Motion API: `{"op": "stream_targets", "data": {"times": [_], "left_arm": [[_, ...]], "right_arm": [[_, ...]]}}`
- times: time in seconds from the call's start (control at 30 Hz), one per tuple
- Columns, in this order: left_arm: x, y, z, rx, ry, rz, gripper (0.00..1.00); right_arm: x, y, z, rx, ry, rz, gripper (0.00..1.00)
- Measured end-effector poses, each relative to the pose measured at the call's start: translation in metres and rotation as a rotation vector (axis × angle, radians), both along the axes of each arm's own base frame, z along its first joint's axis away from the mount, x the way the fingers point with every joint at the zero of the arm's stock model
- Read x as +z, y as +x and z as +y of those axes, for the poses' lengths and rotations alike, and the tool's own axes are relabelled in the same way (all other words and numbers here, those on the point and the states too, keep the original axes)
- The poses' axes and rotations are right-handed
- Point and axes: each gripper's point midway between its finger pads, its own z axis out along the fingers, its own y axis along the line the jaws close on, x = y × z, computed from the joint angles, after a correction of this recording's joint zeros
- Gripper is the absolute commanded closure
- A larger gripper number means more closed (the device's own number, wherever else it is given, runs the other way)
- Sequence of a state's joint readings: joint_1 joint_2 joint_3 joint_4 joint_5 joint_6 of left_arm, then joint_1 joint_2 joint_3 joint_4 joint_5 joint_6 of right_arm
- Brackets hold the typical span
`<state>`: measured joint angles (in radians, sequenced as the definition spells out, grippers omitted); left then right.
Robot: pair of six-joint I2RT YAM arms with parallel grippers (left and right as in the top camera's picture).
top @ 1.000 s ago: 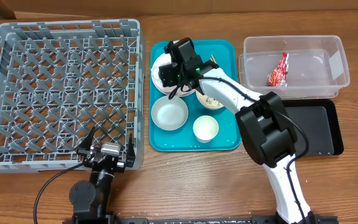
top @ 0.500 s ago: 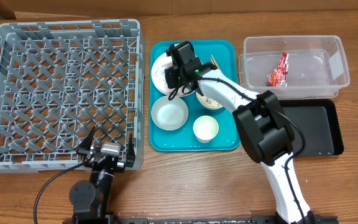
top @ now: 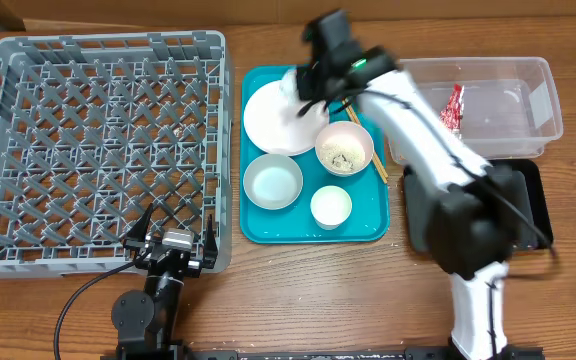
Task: Sort waste into correct bins and load items into the dishwasher
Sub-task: 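Carry the tissue to the clear bin and release it, then grasp the pink bowl with rice by its rim with the right gripper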
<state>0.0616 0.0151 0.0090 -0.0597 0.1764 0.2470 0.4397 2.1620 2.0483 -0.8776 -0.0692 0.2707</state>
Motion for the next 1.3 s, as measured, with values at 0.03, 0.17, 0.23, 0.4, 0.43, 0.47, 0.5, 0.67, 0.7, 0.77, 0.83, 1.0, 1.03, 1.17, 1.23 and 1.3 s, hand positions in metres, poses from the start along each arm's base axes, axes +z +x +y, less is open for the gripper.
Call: {"op": "stream_targets", "data": {"times": [0.03,0.17,0.23,0.4,0.43,0.47,0.5,0.67,0.7,0.77,0.83,1.0,1.03,1.17,1.23,1.3], "left_arm": [[0.000,0.000,0.000,0.000,0.000,0.000,0.00],[0.000,0.000,0.000,0.000,0.000,0.000,0.00],[0.000,0.000,0.000,0.000,0.000,0.000,0.00],[0.000,0.000,0.000,0.000,0.000,0.000,0.00],[0.000,0.000,0.000,0.000,0.000,0.000,0.00],[0.000,0.000,0.000,0.000,0.000,0.000,0.00],[0.000,0.000,0.000,0.000,0.000,0.000,0.00],[0.000,0.000,0.000,0.000,0.000,0.000,0.00],[0.000,0.000,0.000,0.000,0.000,0.000,0.00],[0.000,0.000,0.000,0.000,0.000,0.000,0.00],[0.000,0.000,0.000,0.000,0.000,0.000,0.00],[0.000,0.000,0.000,0.000,0.000,0.000,0.00],[0.000,0.000,0.000,0.000,0.000,0.000,0.00],[0.000,0.000,0.000,0.000,0.000,0.000,0.00],[0.000,0.000,0.000,0.000,0.000,0.000,0.00],[0.000,0.000,0.000,0.000,0.000,0.000,0.00]], "right_arm": [[0.028,0.000,-0.018,-0.041,0.019,-0.024,0.96],[0.083,-0.006,-0.087,-0.202,0.055,-0.041,0.96],[0.089,-0.011,-0.128,-0.300,0.055,-0.002,0.96],[0.048,-0.015,-0.205,-0.499,0.024,0.139,0.96],[0.033,-0.018,-0.214,-0.523,0.015,0.179,0.96],[0.023,-0.019,-0.219,-0.536,0.011,0.202,0.96],[0.012,-0.020,-0.222,-0.544,0.005,0.219,0.96],[-0.035,-0.030,-0.230,-0.573,-0.013,0.305,0.28],[-0.037,-0.030,-0.231,-0.575,-0.014,0.310,0.26],[-0.037,-0.030,-0.230,-0.571,-0.012,0.307,0.25],[-0.034,-0.031,-0.229,-0.567,-0.005,0.315,0.26],[-0.014,-0.035,-0.217,-0.507,0.018,0.302,0.25],[-0.006,-0.037,-0.213,-0.494,0.020,0.289,0.25],[0.039,-0.056,-0.175,-0.394,0.036,0.220,0.25],[0.061,-0.073,-0.145,-0.323,0.047,0.201,0.25],[0.072,-0.091,-0.118,-0.257,0.050,0.205,0.25]]}}
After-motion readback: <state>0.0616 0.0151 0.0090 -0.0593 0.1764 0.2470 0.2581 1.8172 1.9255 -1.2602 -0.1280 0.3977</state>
